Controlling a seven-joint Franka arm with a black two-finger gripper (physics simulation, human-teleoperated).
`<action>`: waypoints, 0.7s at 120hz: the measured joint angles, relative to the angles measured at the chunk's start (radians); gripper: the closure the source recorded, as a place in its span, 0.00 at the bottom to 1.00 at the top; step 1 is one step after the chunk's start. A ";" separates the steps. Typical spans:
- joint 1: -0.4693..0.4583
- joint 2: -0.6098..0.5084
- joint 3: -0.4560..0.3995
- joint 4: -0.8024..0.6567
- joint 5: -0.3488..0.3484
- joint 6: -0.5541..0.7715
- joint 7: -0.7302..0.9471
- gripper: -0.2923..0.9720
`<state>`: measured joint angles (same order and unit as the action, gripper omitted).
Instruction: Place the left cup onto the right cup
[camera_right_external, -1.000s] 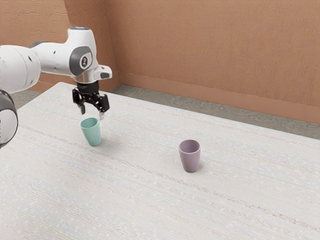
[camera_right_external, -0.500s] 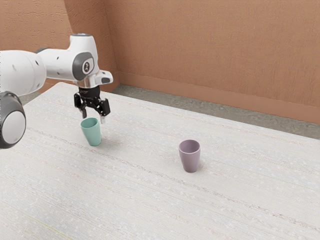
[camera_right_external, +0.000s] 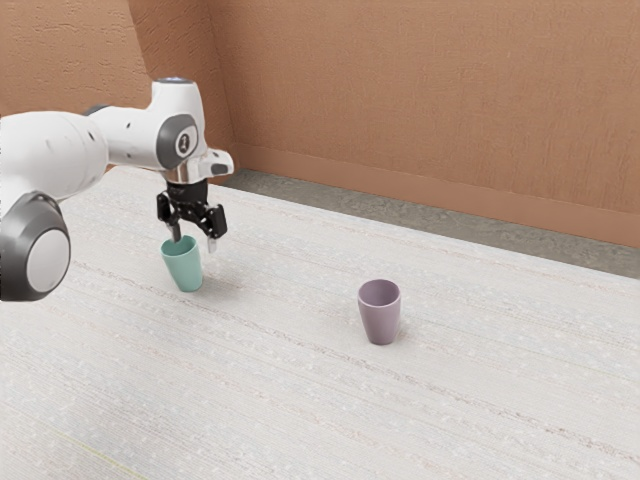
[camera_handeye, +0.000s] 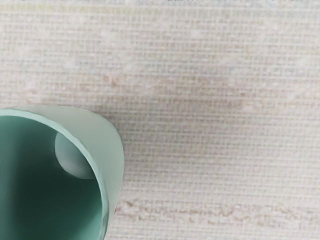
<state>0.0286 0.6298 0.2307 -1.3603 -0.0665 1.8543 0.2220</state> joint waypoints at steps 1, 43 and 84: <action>0.000 0.001 0.000 0.001 0.000 0.000 0.000 0.23; 0.023 0.030 -0.007 0.012 -0.017 0.002 0.002 0.23; 0.031 0.054 -0.007 0.024 -0.021 0.008 0.004 0.26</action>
<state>0.0593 0.6839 0.2233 -1.3359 -0.0871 1.8622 0.2258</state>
